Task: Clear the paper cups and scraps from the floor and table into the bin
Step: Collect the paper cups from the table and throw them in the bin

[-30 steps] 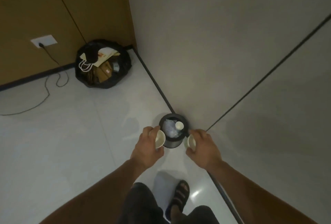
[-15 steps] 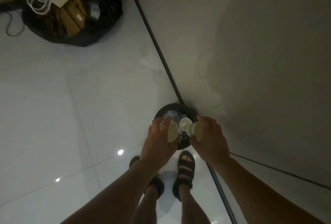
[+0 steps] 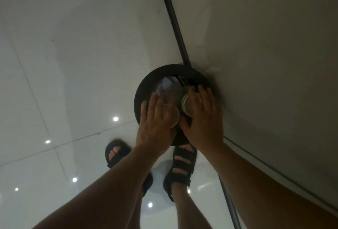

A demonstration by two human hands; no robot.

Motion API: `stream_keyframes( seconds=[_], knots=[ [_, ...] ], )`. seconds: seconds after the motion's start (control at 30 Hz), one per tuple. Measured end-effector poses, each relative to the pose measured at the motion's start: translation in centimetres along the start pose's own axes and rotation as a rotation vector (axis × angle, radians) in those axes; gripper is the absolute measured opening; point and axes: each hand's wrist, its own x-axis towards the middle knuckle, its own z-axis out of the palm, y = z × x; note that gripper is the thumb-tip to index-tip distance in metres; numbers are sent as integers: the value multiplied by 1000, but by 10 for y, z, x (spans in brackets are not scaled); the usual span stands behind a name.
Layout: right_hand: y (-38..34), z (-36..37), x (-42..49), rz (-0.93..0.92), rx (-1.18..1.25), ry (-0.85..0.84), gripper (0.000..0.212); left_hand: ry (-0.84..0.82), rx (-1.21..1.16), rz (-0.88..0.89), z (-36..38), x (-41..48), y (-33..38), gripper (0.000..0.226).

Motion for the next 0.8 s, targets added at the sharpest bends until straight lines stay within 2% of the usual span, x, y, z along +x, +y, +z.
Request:
stream_keyframes(
  seconds=[0.17, 0.33, 0.47, 0.57, 0.7, 0.8],
  knots=[
    [10, 11, -7, -9, -15, -49, 94, -24, 41, -21, 12, 2, -4, 80],
    [7, 8, -8, 9, -5, -66, 94, 1, 0, -44, 5, -4, -5, 86],
    [-1, -8, -14, 22, -7, -57, 98, -42, -2, -56, -14, -8, -7, 96],
    [-13, -36, -24, 34, 0, -62, 93, -89, -11, -68, -40, -15, -8, 102],
    [-43, -92, -39, -5, 16, -101, 101, -121, -23, -110, -96, -35, -9, 106],
    [-74, -142, -54, -52, -8, -131, 94, -132, -39, -163, -152, -63, -8, 107]
  ],
)
